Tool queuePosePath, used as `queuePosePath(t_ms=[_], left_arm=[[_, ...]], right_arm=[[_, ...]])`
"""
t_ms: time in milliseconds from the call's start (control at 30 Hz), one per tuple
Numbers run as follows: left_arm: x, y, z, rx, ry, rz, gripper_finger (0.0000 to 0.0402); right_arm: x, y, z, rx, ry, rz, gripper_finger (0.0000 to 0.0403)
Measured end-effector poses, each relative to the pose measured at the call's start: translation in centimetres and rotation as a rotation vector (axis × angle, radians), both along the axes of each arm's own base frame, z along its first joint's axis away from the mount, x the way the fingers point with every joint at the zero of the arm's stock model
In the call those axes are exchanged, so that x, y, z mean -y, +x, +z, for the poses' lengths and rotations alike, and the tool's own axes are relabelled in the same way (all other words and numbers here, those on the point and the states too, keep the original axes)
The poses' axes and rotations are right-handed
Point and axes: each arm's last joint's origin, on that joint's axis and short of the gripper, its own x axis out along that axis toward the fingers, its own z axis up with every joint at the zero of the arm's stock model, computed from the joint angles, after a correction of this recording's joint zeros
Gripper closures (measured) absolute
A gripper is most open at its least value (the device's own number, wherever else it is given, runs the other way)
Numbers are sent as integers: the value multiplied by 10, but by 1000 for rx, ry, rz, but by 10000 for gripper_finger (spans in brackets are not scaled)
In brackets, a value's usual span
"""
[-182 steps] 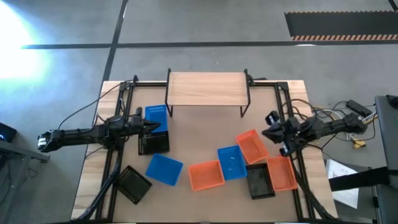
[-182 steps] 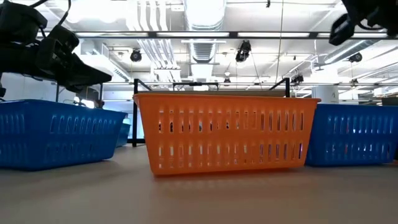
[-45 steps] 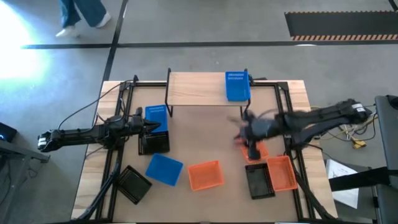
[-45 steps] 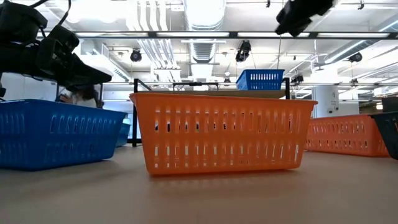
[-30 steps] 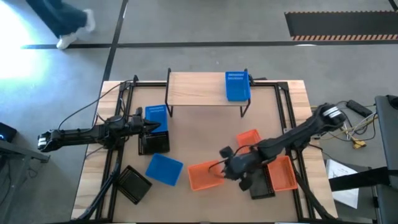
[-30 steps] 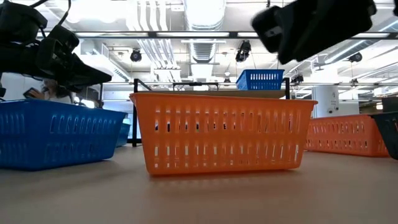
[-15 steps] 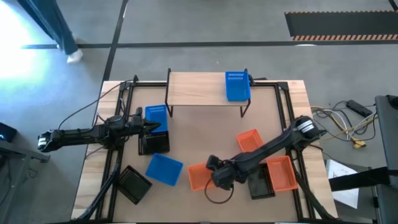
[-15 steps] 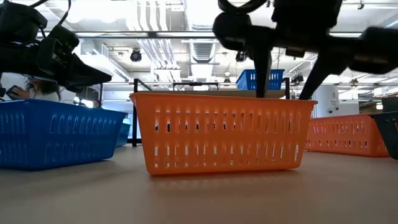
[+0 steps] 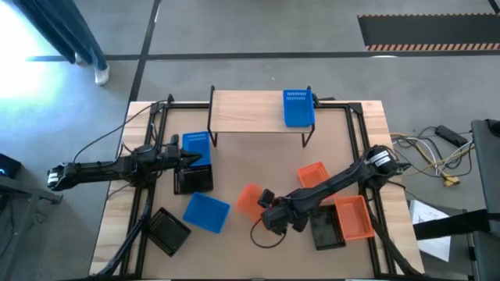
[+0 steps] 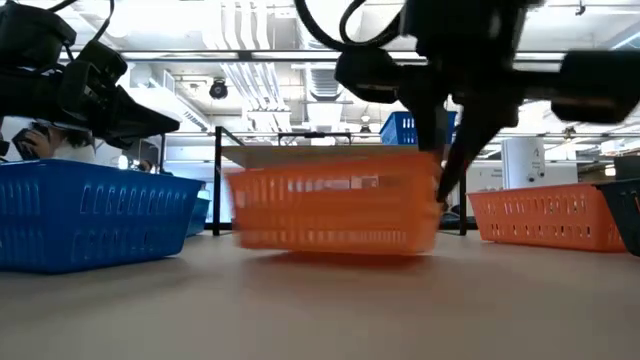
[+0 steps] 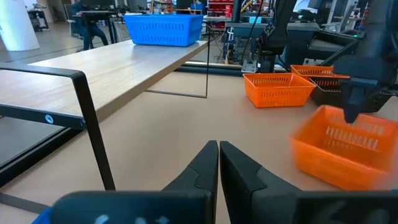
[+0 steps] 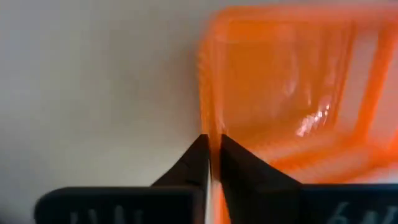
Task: Stack baskets on shelf by color
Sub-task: Put the bottom left orange basket on the shelf
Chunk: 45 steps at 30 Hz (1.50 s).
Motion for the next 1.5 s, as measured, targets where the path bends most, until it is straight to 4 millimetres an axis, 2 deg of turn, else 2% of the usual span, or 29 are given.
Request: queuePosePath(t_ms=[167, 267, 367, 467, 600, 767, 933, 1200, 1500], left_arm=[[0, 0, 0, 0, 0, 1, 402], [0, 0, 0, 0, 0, 0, 402], [0, 0, 0, 0, 0, 0, 402], [0, 0, 0, 0, 0, 0, 402], [0, 0, 0, 0, 0, 0, 402], [0, 0, 0, 1, 0, 0, 402], [0, 0, 0, 0, 0, 0, 402], [0, 0, 0, 0, 0, 0, 402], [0, 0, 0, 2, 0, 0, 402]], right_arm=[[10, -4, 31, 92, 64, -131, 392], [22, -7, 64, 255, 70, -211, 392], [42, -10, 101, 442, 79, -301, 393], [77, -13, 130, 583, 92, -409, 393], [143, -12, 154, 666, 62, -603, 393], [214, -7, 159, 607, 101, -761, 394], [256, 0, 146, 408, 75, -888, 394], [273, 20, 128, 226, 34, -915, 389], [277, 34, 131, 231, 37, -911, 363]])
